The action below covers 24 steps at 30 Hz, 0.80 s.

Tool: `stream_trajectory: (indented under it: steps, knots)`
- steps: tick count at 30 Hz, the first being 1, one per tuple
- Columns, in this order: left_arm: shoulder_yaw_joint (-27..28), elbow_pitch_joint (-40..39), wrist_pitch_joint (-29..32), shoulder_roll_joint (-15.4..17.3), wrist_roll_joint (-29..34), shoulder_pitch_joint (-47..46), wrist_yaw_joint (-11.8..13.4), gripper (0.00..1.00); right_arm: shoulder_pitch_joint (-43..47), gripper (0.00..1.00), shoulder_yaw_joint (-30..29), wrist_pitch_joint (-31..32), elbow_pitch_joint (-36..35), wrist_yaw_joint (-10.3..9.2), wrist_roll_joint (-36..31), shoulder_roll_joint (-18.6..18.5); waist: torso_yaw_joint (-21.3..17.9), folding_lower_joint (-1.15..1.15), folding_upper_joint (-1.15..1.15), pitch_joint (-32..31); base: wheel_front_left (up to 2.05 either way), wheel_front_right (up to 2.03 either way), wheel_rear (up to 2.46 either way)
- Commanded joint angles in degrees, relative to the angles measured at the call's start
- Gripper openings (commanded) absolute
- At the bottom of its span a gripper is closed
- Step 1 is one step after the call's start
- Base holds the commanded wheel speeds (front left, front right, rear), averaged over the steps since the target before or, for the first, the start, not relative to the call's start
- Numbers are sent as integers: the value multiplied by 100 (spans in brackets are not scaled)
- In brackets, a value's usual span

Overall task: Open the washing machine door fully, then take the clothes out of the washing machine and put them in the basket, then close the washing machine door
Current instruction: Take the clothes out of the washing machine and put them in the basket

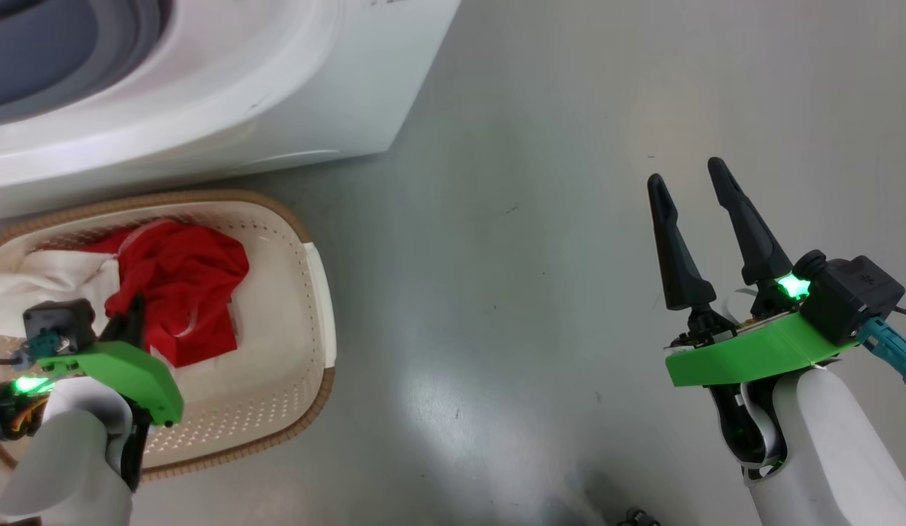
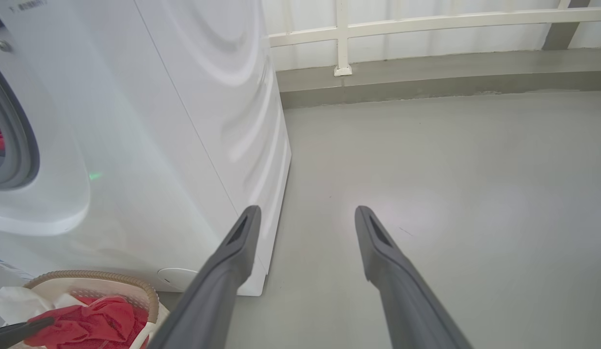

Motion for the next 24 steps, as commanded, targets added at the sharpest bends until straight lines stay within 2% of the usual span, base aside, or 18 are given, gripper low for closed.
stream_trajectory:
  steps: [1,2,3,4,5,6,9,10,13,24]
  knots:
    - [86,26,-35,268,-66,-9,-32,8,22,100,112,-36,-141,36,35,10,-34,0,0,68,0,0,0]
    - [62,64,-35,280,-81,-34,-32,23,15,100,110,-36,-144,36,38,10,-38,0,0,81,0,0,0]
    - [48,110,-35,296,-100,-61,-32,27,4,100,111,-36,-142,36,42,10,-43,0,0,93,0,0,0]
    - [35,151,-35,307,-119,-86,-32,35,-7,100,113,-36,-140,36,46,10,-50,0,0,103,0,0,0]
    - [35,151,-35,307,-119,-86,-32,35,-7,100,113,-36,-140,36,46,10,-50,0,0,103,0,0,0]
    - [3,206,-35,323,-155,-125,-32,46,-27,100,120,-36,-135,36,53,10,-63,0,0,113,0,0,0]
    - [-27,251,-35,333,-201,-153,-32,52,-39,100,125,-36,-136,36,56,10,-73,0,0,120,0,0,0]
    - [-44,269,-35,334,-229,-165,-32,69,-38,100,124,-36,-140,36,56,10,-74,0,0,122,0,0,0]
    - [-99,304,-35,336,-311,-192,-32,98,-24,100,121,-36,-148,36,43,10,-68,0,0,112,0,0,0]
    - [-292,256,-35,304,-612,-75,-32,100,31,100,121,-36,-62,36,-19,10,26,0,0,-158,0,0,0]
